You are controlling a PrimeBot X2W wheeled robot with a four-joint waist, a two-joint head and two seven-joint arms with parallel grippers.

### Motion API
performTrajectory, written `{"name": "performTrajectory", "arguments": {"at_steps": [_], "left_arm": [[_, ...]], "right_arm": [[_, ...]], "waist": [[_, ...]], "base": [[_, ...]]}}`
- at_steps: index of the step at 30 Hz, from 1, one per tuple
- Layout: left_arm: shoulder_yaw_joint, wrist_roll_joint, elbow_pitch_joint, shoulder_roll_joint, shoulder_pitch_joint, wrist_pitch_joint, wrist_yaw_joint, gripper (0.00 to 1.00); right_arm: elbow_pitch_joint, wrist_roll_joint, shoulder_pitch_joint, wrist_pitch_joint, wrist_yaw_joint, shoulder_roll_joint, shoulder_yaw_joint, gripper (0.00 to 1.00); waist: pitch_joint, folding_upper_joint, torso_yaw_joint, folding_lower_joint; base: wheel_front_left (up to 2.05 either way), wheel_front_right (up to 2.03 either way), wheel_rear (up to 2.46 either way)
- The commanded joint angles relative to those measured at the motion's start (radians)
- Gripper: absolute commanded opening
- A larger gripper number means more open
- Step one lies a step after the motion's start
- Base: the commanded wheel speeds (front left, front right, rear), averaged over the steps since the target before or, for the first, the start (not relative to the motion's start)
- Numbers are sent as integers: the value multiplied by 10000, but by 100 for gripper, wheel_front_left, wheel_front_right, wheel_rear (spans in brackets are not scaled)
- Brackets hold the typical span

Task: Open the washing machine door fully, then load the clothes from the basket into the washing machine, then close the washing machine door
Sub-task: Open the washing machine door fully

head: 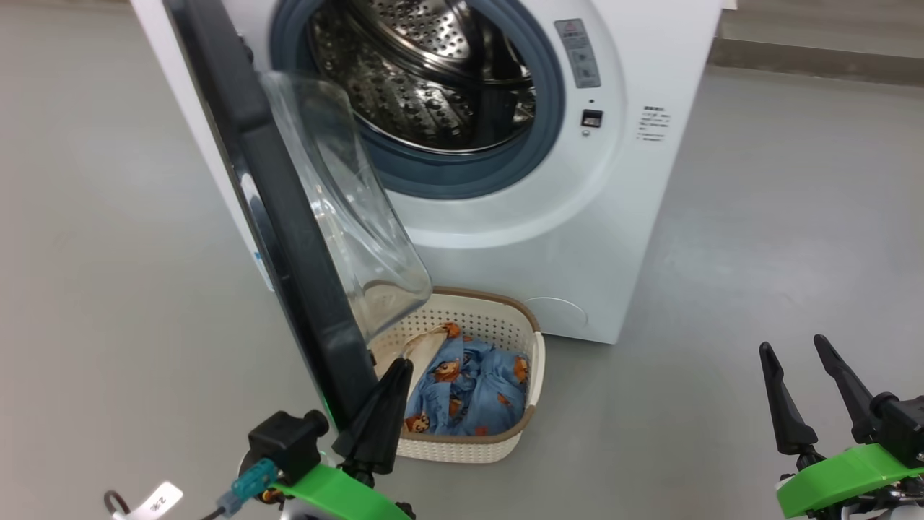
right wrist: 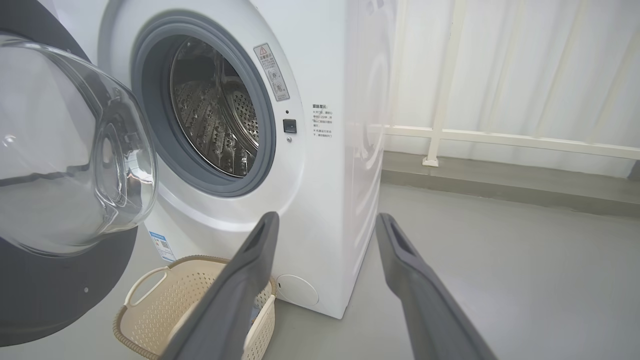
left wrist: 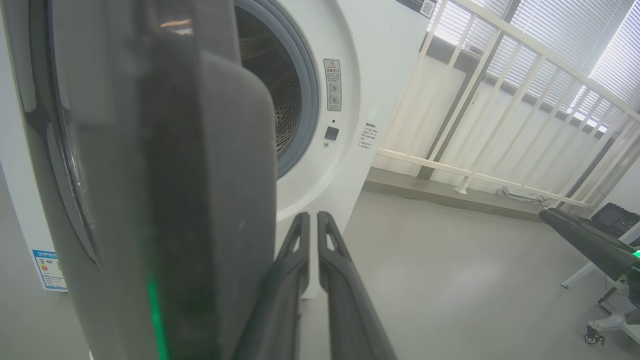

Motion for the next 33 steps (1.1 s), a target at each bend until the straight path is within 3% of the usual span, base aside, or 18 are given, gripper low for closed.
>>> {"name": "performTrajectory", "arguments": {"at_steps": [1, 17, 27, 33], "left_arm": [[540, -104, -276, 299, -132, -68, 250, 0], [762, -148, -1089, 799, 299, 284, 785, 0], [1399, -242, -1647, 1416, 738, 349, 1345, 0], [1828, -284, -1498, 1931, 660, 323, 1441, 0]], "right_arm": [[-280, -82, -163, -122, 44, -238, 149, 100], [-342, -65, -196, -122, 44, -276, 89, 100], [-379, -82, -141, -122, 44, -254, 90, 100], [-367, -50, -107, -122, 44, -317, 141, 100]], "waist": [[13, 0, 175, 0], [55, 0, 1255, 0], [2, 0, 1610, 0], [-15, 0, 1707, 0]], "base": [[0, 0, 0], [0, 0, 0], [0, 0, 0], [0, 0, 0]]}}
